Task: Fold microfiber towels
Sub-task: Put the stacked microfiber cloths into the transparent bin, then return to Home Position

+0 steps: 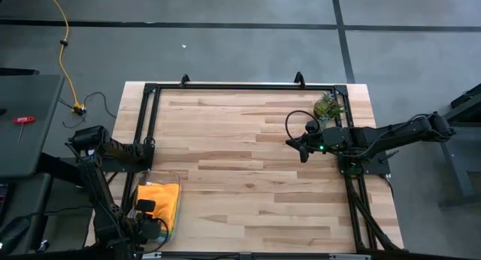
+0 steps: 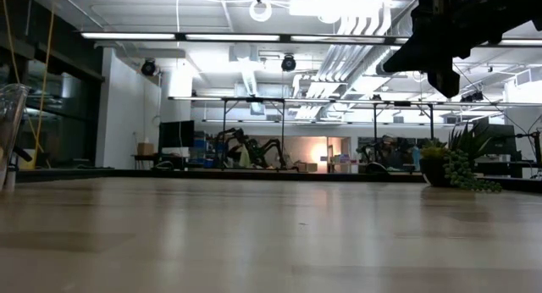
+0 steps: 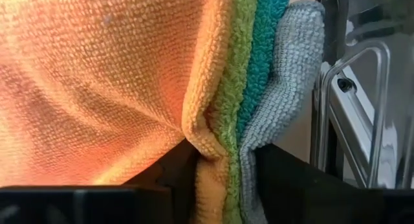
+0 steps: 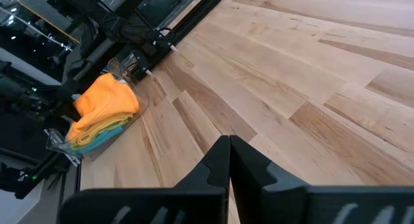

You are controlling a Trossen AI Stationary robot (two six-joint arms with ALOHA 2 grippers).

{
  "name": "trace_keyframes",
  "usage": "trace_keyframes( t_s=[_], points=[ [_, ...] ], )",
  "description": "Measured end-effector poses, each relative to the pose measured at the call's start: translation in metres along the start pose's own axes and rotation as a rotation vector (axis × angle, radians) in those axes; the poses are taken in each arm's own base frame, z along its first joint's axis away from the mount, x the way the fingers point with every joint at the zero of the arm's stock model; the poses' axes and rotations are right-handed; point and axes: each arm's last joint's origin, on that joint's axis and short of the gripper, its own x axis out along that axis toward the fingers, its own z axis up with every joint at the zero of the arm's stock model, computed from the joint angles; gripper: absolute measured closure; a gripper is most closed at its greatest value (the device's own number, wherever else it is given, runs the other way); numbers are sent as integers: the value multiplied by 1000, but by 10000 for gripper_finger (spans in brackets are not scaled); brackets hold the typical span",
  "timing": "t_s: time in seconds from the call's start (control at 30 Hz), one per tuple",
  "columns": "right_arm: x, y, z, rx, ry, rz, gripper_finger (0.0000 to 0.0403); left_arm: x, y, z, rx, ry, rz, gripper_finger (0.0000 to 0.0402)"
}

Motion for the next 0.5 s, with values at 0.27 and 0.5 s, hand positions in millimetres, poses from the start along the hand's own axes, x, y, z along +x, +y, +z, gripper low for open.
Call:
trace_keyframes(
  t_s=[0.27,0.5],
  points=[
    [0,0,0,0,0,0,403,-7,3,3,22,43,-52,197],
    [0,0,0,0,0,0,403,-30,16,10,25,-23,-113,171]
  ],
)
